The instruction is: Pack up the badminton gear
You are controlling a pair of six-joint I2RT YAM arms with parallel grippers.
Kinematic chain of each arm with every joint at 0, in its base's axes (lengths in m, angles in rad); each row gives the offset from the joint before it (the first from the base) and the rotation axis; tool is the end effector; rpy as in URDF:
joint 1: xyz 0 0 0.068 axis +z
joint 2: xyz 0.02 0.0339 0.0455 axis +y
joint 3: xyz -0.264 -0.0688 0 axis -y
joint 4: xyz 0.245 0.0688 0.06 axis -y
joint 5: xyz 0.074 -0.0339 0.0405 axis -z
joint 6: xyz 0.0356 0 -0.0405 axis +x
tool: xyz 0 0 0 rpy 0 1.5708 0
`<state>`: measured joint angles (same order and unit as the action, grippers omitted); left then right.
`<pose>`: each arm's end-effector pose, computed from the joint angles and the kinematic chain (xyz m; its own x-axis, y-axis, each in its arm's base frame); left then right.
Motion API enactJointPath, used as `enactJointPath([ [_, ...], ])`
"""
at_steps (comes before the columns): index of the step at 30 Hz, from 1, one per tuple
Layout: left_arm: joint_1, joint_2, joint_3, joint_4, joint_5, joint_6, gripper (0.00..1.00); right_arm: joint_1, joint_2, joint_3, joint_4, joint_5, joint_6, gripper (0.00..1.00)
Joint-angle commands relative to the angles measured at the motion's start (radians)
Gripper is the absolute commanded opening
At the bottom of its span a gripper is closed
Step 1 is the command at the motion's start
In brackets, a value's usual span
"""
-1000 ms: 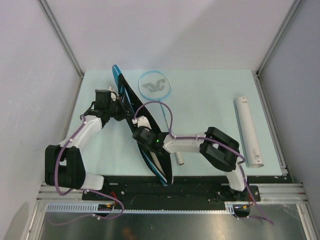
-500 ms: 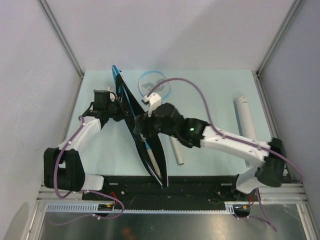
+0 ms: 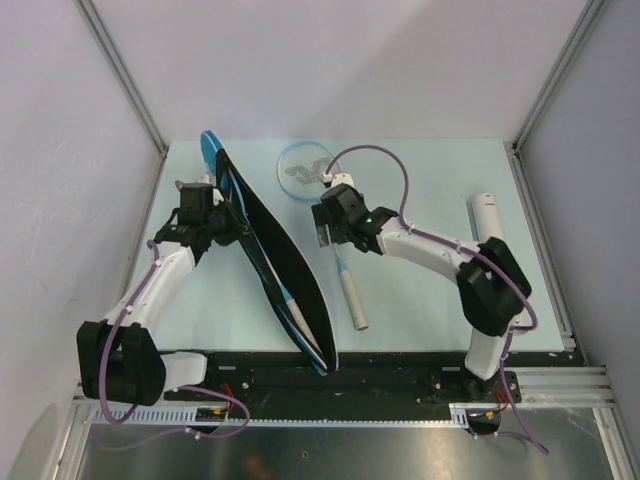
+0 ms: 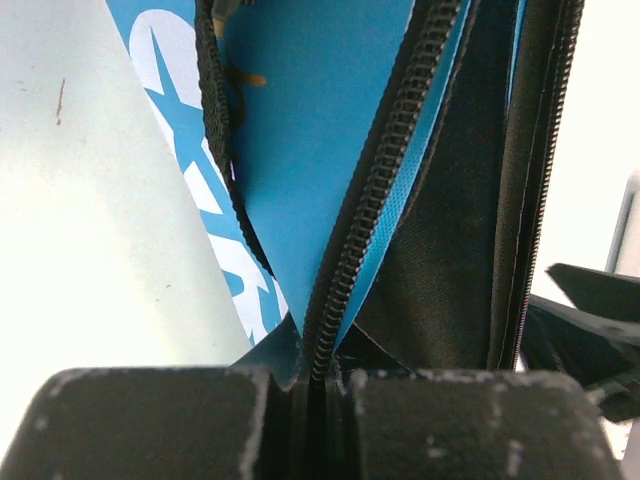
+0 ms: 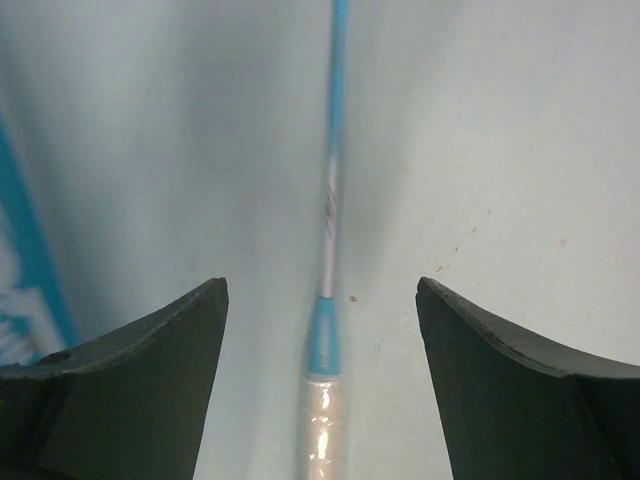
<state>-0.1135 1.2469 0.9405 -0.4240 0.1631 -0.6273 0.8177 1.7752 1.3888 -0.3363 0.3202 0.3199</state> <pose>0.2666 -0.0362 0.2743 -0.6728 -0.5062 -0.5395 -0.2013 0.8270 -0.5249 0.2845 0.2871 0.2640 -0.5964 -0.1998 -0.7774 -0.3619 0.9315 0.0382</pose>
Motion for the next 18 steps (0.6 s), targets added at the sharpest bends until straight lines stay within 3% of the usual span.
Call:
enactJointPath([
  [1,0.006,-0.027,0.027,0.027,-0.01,0.011,0.0,-0.017,0.079,0.027,-0.046,-0.122,-0.048,0.78],
  [6,0.006,0.003,0.052,0.028,-0.002,0.015,0.0,-0.005,0.191,0.039,0.042,-0.098,-0.133,0.71],
  [18,0.006,-0.006,0.027,0.027,-0.007,0.023,0.0,-0.043,0.441,0.196,0.135,-0.026,-0.084,0.48],
])
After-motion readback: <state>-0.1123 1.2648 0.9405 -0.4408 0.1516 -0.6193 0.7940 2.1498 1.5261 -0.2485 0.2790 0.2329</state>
